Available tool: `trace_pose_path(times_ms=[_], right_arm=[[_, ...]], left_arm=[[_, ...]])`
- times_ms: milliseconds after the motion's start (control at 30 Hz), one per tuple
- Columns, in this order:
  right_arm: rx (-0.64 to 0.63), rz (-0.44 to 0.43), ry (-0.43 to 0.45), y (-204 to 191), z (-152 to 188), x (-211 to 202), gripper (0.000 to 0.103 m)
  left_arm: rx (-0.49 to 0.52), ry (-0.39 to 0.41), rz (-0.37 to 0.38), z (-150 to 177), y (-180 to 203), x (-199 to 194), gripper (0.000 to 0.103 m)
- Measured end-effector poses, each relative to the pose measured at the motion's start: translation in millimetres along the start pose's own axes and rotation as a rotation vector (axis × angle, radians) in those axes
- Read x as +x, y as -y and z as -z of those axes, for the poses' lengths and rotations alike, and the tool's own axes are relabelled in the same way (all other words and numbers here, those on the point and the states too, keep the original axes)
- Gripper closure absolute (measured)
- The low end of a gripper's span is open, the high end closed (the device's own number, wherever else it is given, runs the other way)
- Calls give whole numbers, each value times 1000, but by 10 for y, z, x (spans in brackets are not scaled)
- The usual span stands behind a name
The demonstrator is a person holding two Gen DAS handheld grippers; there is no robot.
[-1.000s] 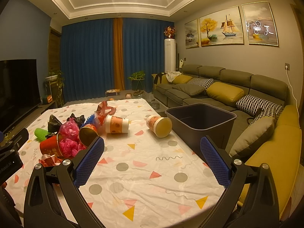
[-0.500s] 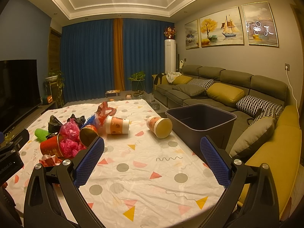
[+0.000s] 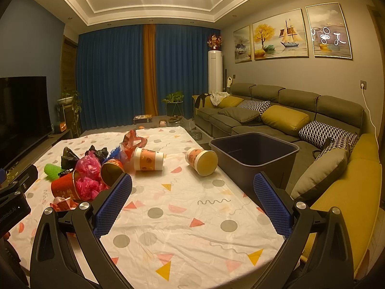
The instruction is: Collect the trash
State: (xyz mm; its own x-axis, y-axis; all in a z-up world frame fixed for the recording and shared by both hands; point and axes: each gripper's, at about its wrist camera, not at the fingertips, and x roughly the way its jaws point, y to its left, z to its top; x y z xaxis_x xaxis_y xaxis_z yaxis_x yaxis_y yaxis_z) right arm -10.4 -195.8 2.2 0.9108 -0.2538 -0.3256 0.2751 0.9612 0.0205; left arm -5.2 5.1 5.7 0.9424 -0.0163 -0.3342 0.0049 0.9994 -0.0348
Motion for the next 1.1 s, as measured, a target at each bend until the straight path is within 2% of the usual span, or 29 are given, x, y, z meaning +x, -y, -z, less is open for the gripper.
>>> trace_pose_path(times_ms=[1100], right_arm=[[2,4,10,19,-9,-19,5]], left_arm=[[8,-14,4,59,72,22,6]])
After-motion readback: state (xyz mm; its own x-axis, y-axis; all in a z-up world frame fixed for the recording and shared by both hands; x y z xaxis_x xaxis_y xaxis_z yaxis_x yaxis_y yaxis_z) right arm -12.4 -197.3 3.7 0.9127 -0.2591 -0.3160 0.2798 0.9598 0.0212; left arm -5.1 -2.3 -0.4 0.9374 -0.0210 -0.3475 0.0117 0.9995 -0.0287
